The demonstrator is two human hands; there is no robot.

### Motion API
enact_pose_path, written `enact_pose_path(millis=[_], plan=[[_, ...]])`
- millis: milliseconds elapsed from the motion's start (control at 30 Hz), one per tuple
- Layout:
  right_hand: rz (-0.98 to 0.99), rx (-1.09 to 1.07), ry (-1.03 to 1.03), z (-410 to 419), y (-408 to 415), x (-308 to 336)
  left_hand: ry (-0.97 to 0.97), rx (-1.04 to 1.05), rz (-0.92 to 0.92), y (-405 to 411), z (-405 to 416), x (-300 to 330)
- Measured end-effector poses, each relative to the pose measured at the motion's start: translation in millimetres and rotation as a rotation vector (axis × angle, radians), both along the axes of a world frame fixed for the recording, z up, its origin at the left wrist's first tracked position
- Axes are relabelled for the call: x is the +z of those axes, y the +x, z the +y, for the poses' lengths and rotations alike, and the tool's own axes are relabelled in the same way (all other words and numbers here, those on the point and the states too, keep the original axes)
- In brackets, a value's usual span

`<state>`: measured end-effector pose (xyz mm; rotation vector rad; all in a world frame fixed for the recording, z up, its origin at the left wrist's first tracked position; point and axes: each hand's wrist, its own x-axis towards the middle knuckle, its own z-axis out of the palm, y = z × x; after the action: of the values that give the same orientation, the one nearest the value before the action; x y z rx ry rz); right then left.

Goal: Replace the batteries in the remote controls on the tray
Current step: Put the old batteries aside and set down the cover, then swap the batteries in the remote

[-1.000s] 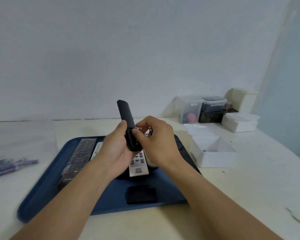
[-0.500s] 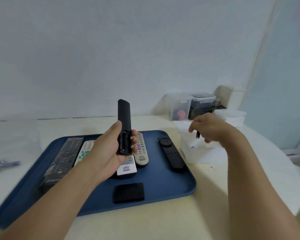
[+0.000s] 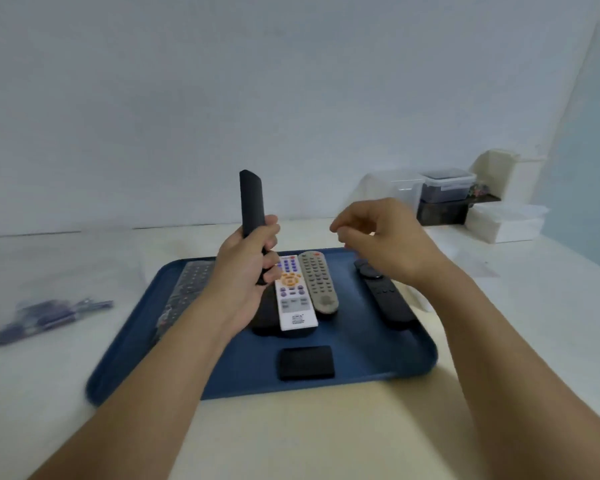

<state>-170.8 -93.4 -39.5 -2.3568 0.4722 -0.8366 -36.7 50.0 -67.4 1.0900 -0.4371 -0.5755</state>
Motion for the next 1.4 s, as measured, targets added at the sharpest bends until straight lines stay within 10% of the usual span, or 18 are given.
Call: enact_pose_path(millis=[267,533,800,1400], plan=[[0.134,0.508,-0.138,130.4,110.4,9.2,0.248,0.575,-0.331,87.7,135.2,29.9],[0.388,0.525,-0.383,193.5,199.3,-6.5,0.334,1.045,-0.448,131.9,247.8,-7.2],[0.428,0.431,-0.396,186.4,237.4,-17.1,0.271,0.811,-0.034,174.7,256.9,-39.0],[0.553,0.479,-0.401,218.6,274.1,-14.7,0.208,0.683,-0.232,163.4,262.8,-39.6]])
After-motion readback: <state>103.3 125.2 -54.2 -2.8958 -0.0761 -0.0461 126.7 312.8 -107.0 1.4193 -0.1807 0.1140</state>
